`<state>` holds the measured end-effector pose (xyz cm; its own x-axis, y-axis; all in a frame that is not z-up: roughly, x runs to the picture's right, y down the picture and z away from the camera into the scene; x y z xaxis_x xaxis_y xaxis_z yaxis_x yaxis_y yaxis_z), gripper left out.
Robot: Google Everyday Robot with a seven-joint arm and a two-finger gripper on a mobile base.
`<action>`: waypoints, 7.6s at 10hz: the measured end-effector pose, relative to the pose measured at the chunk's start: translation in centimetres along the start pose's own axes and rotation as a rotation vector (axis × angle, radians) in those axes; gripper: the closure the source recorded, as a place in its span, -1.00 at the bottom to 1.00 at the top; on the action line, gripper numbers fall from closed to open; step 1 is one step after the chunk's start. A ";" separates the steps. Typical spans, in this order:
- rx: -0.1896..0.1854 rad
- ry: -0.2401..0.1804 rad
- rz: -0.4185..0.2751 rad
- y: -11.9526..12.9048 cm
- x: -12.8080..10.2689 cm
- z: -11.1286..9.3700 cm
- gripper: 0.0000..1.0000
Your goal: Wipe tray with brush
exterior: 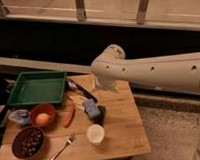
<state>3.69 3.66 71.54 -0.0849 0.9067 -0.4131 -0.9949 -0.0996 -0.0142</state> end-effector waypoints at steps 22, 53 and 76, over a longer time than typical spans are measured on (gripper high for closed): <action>0.000 0.000 0.000 0.0 0.0 0.0 -0.60; -0.252 -0.025 -0.530 8.5 -10.3 10.6 -0.60; -0.373 -0.047 -0.766 18.4 -12.7 19.6 -0.60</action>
<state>-14.55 -1.68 94.34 0.5936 0.7943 -0.1292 -0.6966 0.4267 -0.5768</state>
